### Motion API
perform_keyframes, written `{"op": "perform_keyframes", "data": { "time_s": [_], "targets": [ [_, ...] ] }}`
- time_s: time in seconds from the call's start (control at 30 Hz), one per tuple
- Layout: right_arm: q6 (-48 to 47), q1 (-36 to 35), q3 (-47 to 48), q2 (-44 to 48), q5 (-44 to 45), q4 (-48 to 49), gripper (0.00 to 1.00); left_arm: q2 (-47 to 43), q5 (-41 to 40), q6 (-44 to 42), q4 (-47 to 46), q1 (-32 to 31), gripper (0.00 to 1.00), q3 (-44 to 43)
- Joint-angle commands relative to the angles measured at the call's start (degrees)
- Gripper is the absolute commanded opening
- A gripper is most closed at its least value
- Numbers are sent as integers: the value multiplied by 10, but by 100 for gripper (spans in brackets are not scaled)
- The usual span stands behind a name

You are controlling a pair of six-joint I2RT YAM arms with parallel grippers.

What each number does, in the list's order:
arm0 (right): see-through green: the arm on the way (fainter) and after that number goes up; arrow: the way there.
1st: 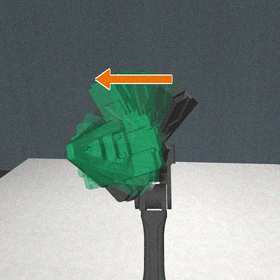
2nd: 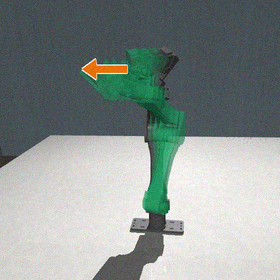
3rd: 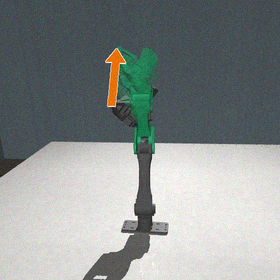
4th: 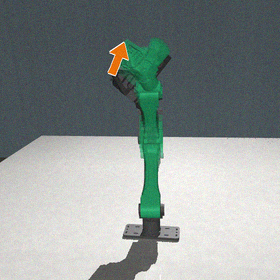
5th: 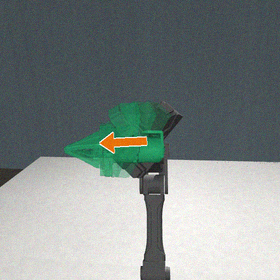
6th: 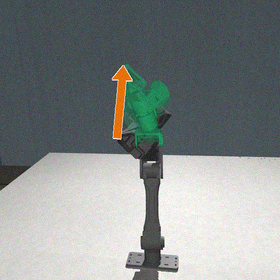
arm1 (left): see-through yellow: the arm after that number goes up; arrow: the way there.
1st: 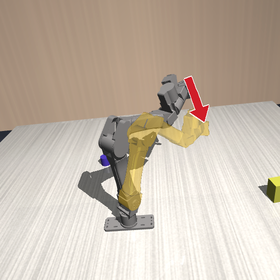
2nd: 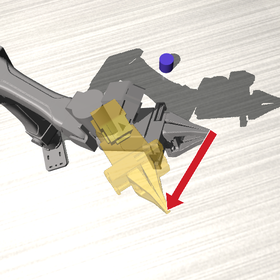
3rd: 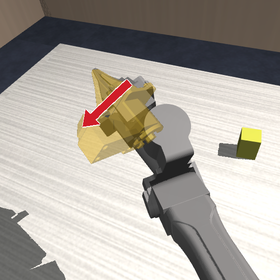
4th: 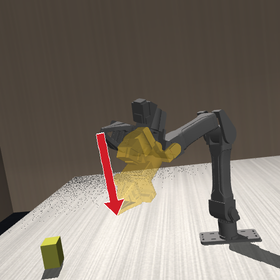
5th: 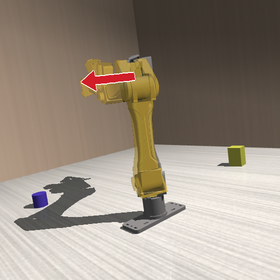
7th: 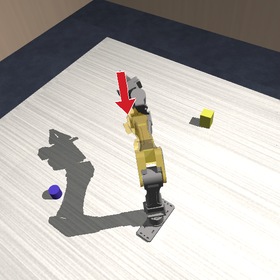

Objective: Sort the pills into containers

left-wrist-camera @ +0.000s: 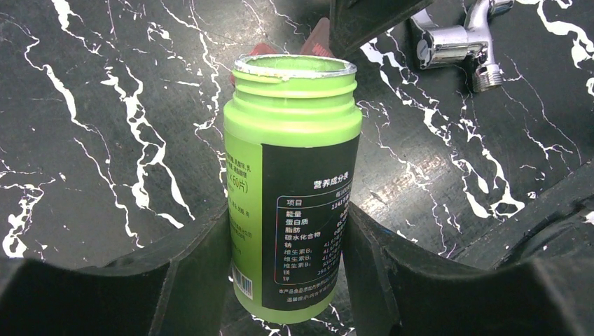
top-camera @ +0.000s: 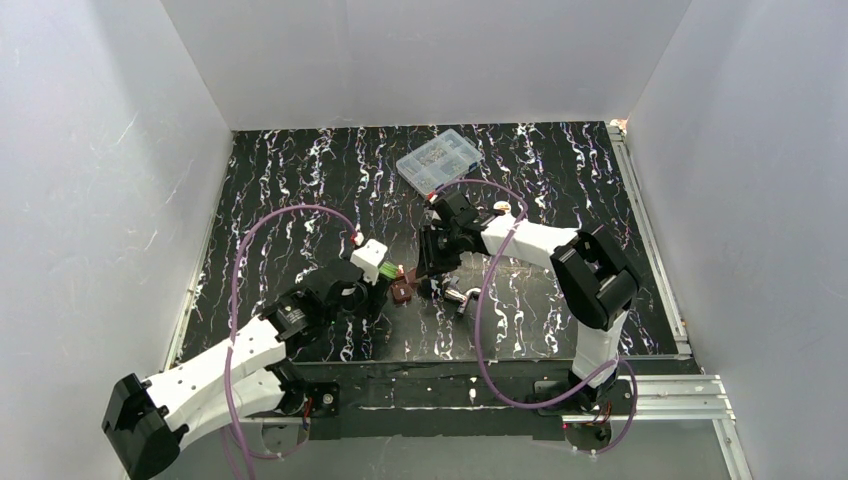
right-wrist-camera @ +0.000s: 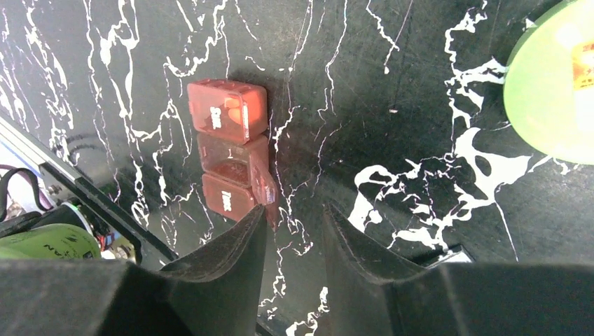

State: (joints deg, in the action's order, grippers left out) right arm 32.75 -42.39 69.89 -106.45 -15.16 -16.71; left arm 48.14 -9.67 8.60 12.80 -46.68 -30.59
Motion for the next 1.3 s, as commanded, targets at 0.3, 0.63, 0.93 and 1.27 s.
{"op": "perform_keyframes", "data": {
  "time_s": [0.3,0.63,0.93,1.27],
  "targets": [
    [-2,1,41,-20,-14,29,25,44,22,-19,2,10,0,-28],
    [-11,1,47,-9,-8,18,7,72,51,-42,1,18,0,-45],
    [-24,1,38,11,18,4,5,132,93,-73,17,32,0,-81],
    [-35,2,33,41,38,-5,4,181,138,-101,30,49,0,-111]
  ]
}}
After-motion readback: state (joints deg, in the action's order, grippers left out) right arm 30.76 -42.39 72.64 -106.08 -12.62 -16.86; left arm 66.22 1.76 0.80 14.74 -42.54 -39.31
